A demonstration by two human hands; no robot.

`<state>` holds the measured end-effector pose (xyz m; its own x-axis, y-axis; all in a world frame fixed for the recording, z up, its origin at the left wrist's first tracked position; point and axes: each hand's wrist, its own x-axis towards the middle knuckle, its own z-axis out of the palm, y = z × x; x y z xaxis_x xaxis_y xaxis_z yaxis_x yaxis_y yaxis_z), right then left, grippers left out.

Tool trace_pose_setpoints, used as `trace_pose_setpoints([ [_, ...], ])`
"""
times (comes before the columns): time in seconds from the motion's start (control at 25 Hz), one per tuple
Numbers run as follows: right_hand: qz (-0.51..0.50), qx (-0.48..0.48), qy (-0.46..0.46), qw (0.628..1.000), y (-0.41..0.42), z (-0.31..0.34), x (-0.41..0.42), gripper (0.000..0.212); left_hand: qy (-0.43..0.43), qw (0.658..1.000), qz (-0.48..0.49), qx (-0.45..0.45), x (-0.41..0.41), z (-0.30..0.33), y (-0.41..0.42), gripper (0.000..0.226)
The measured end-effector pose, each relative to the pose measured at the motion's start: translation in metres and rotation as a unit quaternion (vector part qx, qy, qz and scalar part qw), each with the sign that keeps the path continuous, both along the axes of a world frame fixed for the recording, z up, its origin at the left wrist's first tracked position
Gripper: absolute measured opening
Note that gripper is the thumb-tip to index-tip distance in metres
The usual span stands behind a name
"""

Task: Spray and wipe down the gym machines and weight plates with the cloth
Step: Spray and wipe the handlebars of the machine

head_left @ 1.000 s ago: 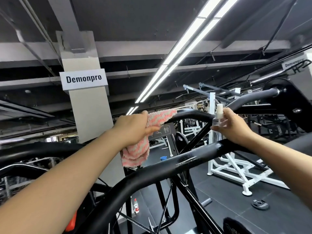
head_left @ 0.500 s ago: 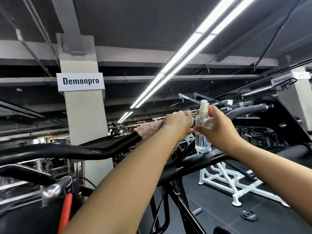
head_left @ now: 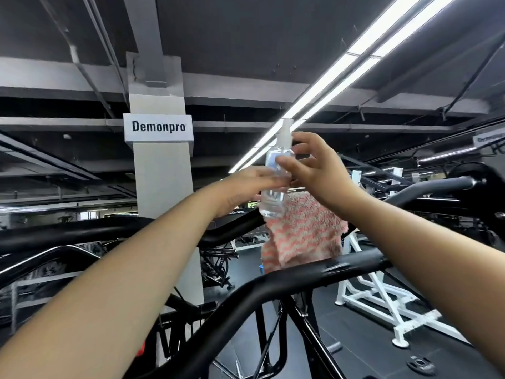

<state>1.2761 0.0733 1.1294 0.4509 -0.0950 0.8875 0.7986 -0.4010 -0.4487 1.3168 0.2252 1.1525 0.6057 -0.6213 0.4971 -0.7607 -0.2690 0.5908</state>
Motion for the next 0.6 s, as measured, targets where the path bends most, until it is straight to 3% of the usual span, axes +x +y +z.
trace_pose_setpoints([
  [0.08,-0.068,-0.078,0.050,0.993,-0.007,-0.002,0.013,0.065,-0.009,0.993,0.089,-0.073,0.009,0.002,0.021,0.019],
  [0.12,-0.175,-0.192,0.088,0.962,-0.013,-0.005,0.021,0.075,-0.018,0.985,0.132,-0.111,0.015,0.002,0.034,0.023],
  [0.2,-0.345,-0.400,0.131,0.839,-0.019,-0.013,0.036,0.093,-0.055,0.961,0.225,-0.150,0.027,-0.003,0.055,0.026],
  [0.24,-0.377,-0.453,0.134,0.797,-0.019,-0.017,0.043,0.096,-0.065,0.951,0.263,-0.151,0.033,-0.006,0.062,0.028],
  [0.28,-0.387,-0.473,0.121,0.782,-0.017,-0.020,0.050,0.092,-0.060,0.945,0.285,-0.148,0.038,-0.009,0.067,0.030],
  [0.44,-0.393,-0.476,0.026,0.787,-0.012,-0.018,0.054,0.060,0.026,0.950,0.269,-0.158,0.039,-0.009,0.068,0.049],
  [0.52,-0.395,-0.487,0.008,0.779,-0.014,-0.017,0.056,0.066,0.053,0.953,0.252,-0.159,0.039,-0.008,0.068,0.053],
  [0.6,-0.381,-0.457,0.004,0.804,-0.015,-0.017,0.060,0.073,0.058,0.956,0.247,-0.149,0.041,-0.007,0.070,0.049],
])
